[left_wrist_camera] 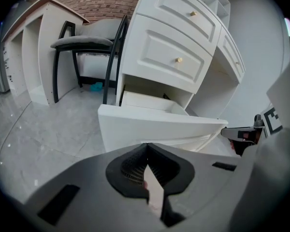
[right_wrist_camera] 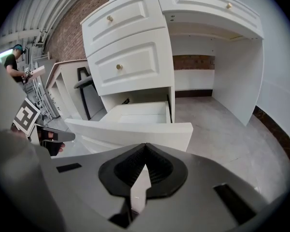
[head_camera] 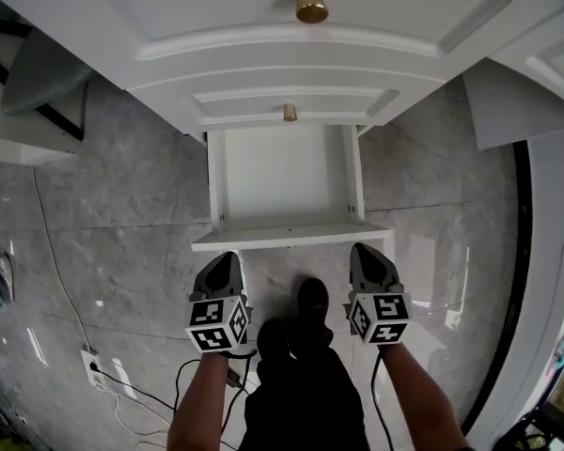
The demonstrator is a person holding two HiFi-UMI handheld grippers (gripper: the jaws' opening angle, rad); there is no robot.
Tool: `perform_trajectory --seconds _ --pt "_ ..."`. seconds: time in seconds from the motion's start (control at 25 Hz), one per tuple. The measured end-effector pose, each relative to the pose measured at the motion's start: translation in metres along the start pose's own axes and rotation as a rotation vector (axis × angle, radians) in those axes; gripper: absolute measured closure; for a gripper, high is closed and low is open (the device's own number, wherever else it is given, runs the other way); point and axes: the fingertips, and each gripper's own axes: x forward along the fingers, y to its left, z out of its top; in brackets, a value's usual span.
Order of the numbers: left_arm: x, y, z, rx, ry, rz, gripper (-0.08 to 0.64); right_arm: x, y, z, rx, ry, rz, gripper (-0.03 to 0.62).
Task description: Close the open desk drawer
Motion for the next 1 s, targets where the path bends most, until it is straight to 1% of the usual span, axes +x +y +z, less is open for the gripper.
perform_trajectory --seconds 0.2,0.4,0.64,0.76,1.0 --pt "0.010 0.003 0.009 -0.023 -0.005 -0.001 0.551 0.011 -0.002 0.004 0.011 0.006 -0.013 0.588" --pt "0.017 0.005 0.018 -0.061 -0.020 0.011 0.551 0.020 -0.005 0.011 0.064 -0.021 -0.034 0.588" --pt "0.033 0.009 0.037 -0.099 -0.048 0.007 0.551 0.037 -0.009 0.029 0.066 -0.034 -0.033 0.588" --pt "0.042 0.012 0.049 -0.104 -0.053 0.013 0.551 0.047 -0.011 0.039 0.064 -0.037 -0.034 0.588" --pt "0.060 0.016 0.070 -0.086 -0.056 0.023 0.551 0.067 -0.017 0.058 0.049 -0.053 -0.029 0.588"
